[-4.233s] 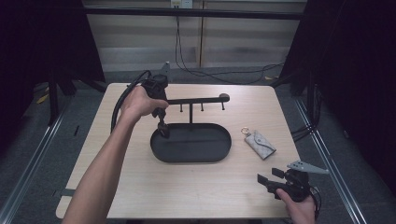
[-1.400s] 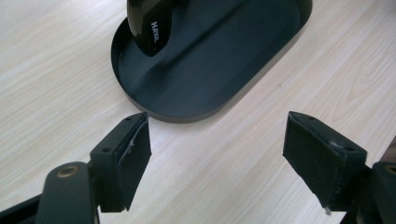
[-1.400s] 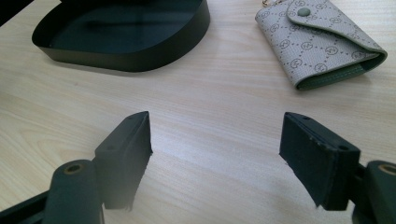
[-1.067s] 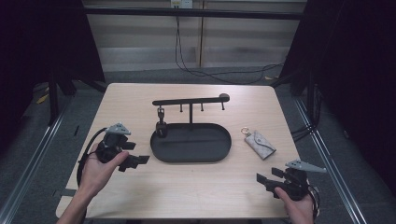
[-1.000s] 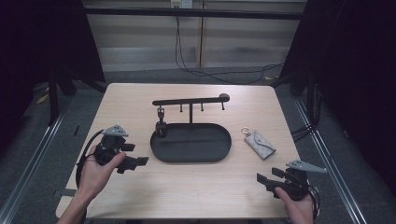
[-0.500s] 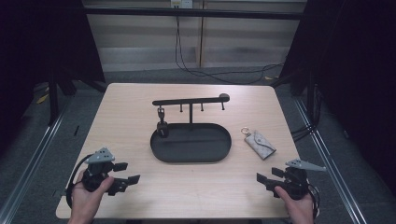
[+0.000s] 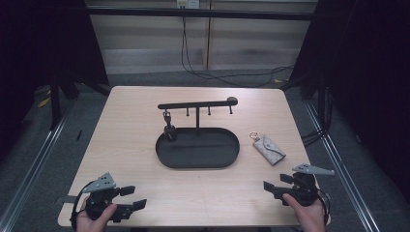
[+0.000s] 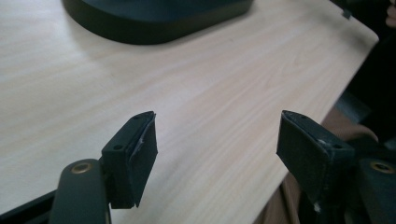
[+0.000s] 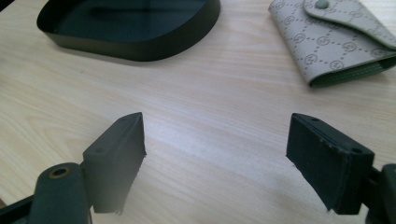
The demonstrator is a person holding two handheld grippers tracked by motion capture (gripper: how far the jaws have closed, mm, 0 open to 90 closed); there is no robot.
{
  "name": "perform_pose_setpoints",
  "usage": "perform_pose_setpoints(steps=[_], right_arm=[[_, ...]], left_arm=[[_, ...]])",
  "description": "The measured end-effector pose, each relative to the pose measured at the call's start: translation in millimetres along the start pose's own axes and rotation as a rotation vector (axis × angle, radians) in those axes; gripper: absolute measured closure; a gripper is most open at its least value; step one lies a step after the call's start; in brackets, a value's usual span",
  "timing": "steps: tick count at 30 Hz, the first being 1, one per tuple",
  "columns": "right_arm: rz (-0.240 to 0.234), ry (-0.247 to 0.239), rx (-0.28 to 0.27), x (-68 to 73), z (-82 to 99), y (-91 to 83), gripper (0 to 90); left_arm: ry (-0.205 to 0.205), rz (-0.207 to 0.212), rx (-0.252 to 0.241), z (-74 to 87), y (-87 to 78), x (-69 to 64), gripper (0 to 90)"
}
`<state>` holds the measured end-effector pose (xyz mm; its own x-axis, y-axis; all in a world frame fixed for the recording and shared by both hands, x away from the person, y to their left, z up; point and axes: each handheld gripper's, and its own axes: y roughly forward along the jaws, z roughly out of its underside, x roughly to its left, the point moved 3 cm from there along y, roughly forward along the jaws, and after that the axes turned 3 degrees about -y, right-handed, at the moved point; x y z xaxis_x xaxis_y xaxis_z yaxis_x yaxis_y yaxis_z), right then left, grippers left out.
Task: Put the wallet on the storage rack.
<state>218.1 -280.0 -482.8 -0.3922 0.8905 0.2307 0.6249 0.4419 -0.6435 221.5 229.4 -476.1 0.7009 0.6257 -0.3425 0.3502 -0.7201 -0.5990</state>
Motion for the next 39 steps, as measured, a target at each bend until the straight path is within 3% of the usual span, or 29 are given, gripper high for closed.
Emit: perform_pose_setpoints(steps=[3,5,8,12,17,18,22,24,30,39], right_arm=[[-0.007,-0.005,0.014,0.4,-2.7,0.2,17.5],[-0.018,-0.018,0.002,0.8,-5.3,-1.1,17.6],[0.015,-0.039,0.019,0.0,-12.6,-2.7,17.9],[0.007,-0.043,0.034,-2.9,-26.1,-1.1,18.0],[-0.007,-0.057,0.081,-4.5,-40.0,5.3,18.1],[-0.004,-0.058,0.088,-4.1,-41.9,6.3,18.6],[-0.009,-0.070,0.120,-2.4,-51.6,11.6,20.0],[-0.019,-0.069,0.139,-2.3,-56.1,13.5,20.9],[-0.010,-0.059,0.158,-7.4,-66.3,15.5,21.6],[0.022,-0.074,0.206,-10.8,-76.8,14.9,20.0]], left_arm=[[0.028,0.036,-0.006,-0.1,0.1,-1.9,26.0],[0.036,0.033,-0.006,-0.3,1.0,-2.6,25.7],[0.025,0.070,0.010,-0.8,4.6,-1.2,21.2],[-0.008,0.075,0.009,-0.8,5.3,3.0,19.2],[0.005,0.036,0.024,-0.7,5.4,8.2,19.3],[0.008,0.005,0.033,-0.6,6.1,9.7,19.3],[-0.012,-0.034,0.050,0.1,8.7,16.1,19.2],[-0.028,-0.025,0.047,0.2,9.2,18.2,19.2],[-0.056,-0.062,0.009,-1.2,4.8,20.6,19.8],[-0.028,-0.066,0.012,-1.5,4.4,16.4,19.8]])
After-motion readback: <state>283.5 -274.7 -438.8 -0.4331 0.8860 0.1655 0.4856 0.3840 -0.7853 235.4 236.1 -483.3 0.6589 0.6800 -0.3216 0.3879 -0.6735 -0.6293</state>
